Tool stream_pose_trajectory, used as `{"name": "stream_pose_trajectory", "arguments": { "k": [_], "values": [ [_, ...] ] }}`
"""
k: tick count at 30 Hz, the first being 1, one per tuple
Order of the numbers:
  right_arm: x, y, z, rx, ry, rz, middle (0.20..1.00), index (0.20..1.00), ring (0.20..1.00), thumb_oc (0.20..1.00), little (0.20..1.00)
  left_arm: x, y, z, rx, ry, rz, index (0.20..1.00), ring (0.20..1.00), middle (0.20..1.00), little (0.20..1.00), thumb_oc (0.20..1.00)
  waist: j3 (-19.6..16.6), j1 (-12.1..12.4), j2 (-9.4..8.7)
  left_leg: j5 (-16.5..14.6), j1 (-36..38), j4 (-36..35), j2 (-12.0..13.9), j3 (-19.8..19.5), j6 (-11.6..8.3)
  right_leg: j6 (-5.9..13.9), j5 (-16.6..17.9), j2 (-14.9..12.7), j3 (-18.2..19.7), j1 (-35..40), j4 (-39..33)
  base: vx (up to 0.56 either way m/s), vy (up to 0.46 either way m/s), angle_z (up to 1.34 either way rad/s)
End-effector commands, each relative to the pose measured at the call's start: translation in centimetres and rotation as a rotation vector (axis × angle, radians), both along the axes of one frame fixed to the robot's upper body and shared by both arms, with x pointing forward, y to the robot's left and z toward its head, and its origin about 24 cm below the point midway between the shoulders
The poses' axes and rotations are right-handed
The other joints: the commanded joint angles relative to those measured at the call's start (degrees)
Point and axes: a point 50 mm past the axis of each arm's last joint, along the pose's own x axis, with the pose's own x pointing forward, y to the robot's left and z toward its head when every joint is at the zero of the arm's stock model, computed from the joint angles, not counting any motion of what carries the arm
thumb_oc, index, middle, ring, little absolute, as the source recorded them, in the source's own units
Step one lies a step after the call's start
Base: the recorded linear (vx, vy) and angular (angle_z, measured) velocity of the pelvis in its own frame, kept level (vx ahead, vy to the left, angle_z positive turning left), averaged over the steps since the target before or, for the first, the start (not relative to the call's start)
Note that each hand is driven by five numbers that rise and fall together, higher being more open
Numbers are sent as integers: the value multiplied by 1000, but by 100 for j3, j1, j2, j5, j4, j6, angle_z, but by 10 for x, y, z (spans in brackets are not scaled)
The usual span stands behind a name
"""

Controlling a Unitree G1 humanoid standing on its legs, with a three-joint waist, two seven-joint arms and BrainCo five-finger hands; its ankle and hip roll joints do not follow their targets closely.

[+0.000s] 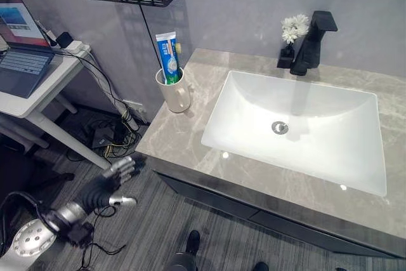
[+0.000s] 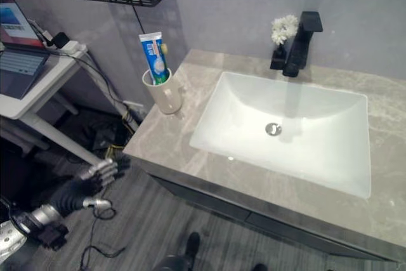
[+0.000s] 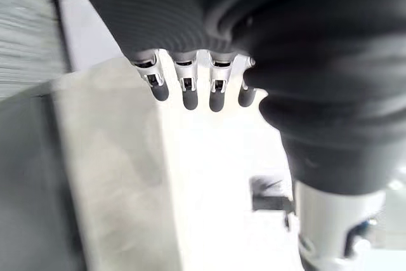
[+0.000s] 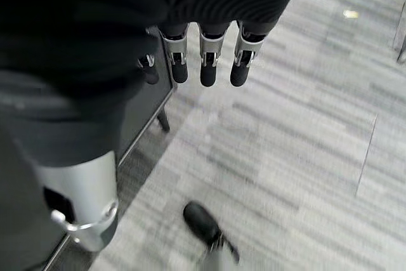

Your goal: Put brush and paste in cup on sink, flatten towel.

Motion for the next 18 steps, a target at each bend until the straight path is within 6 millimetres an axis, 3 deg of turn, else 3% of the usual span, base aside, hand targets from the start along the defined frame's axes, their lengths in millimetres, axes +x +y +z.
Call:
{"name": "stream_pose_trajectory", "arguments": {
  "k": [1,6,18],
  "values": [
    [4,7,-2,9,-11,43,1000,1000,1000,1000,1000,10,17,29,27,-208,127,200,200,200,200,200,11,-218,-406,150,-164,4,189,487,-217,198,94,-371,530,183,29,35,64,-5],
    [8,13,-4,28,-41,25,1000,1000,1000,1000,1000,16,30,20,25,-246,259,200,200,200,200,200,33,-378,-528,42,-107,4,197,823,-171,246,218,-452,934,-47,-7,16,54,-37],
    [9,14,-4,16,-17,71,1000,1000,1000,1000,1000,22,35,0,25,-260,394,200,200,200,200,200,88,-629,-612,-174,-118,4,124,1477,-32,416,509,-731,1634,-706,-7,4,77,-42]
  ]
}}
